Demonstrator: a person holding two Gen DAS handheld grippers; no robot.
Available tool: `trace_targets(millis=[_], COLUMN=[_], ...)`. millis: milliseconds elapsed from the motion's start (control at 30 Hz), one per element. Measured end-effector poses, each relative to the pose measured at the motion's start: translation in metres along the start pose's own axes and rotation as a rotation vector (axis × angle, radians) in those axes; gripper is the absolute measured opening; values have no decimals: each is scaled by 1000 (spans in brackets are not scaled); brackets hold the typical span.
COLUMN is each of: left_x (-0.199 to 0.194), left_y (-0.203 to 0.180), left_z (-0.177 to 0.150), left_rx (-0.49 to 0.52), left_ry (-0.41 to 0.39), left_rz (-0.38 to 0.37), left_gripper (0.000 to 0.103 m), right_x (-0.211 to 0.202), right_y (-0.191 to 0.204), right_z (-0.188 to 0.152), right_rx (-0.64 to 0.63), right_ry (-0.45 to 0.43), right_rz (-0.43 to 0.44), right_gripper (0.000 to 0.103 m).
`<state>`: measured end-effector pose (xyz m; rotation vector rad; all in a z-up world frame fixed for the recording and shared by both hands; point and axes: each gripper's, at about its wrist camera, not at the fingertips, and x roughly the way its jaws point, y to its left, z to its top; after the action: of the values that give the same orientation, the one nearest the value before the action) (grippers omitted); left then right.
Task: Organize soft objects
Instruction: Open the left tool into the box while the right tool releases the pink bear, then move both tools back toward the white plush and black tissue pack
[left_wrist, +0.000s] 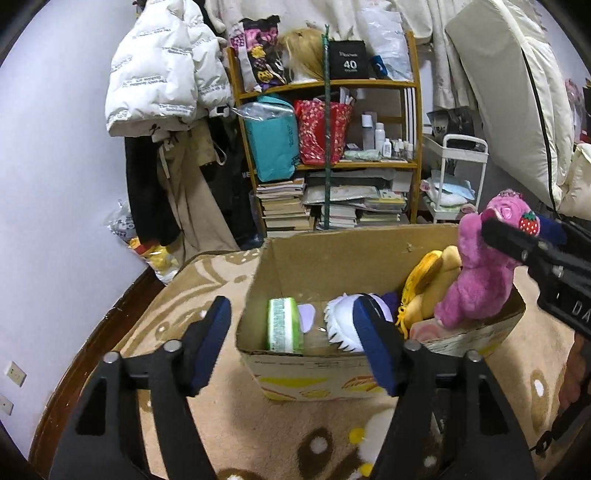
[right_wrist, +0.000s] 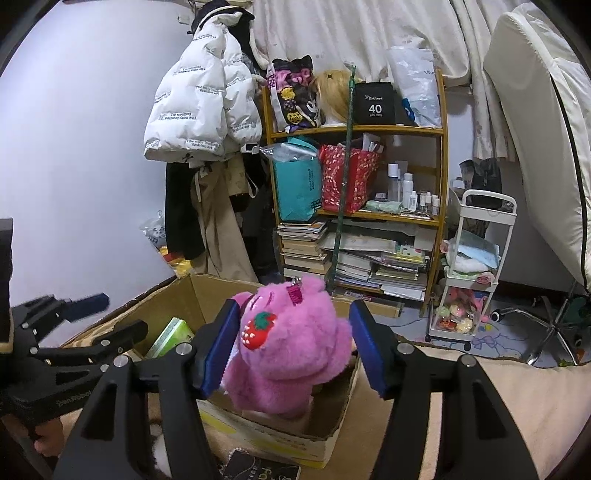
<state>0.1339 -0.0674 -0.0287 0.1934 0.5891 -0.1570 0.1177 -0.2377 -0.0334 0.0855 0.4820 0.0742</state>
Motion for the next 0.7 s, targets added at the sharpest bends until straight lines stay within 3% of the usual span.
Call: trace_targets(millis=[100, 233, 367, 433, 500, 567, 633, 700], left_x=[-1, -5, -12, -16, -20, -25, -32, -39], left_y=[5, 9, 12, 13, 14, 17, 20, 23], left_z=[-1, -2, -3, -4, -4, -5, -7, -8], left_rx=[-8, -9, -12, -12, -15, -30, -47, -52], left_ry=[11, 16, 8, 6, 11, 16, 10, 11], left_rz=[0, 6, 15, 15, 15, 25, 31, 33], left_gripper=[70, 70, 80, 80, 82, 92, 95, 96], right_x=[-1, -4, -11, -15, -22, -26, -33, -41], right_y=[1, 2, 3, 3, 3, 4, 6, 7], right_z=[-1, -1, -1, -1, -1, -1, -2, -3], right_rx=[9, 5, 11, 20, 27, 23, 22, 24], right_ry=[7, 1, 7, 8, 2, 12, 18, 12], right_rz=[4, -4, -12, -17, -27, -33, -43, -51], right_gripper=[71, 80, 82, 92, 93, 94, 102, 103])
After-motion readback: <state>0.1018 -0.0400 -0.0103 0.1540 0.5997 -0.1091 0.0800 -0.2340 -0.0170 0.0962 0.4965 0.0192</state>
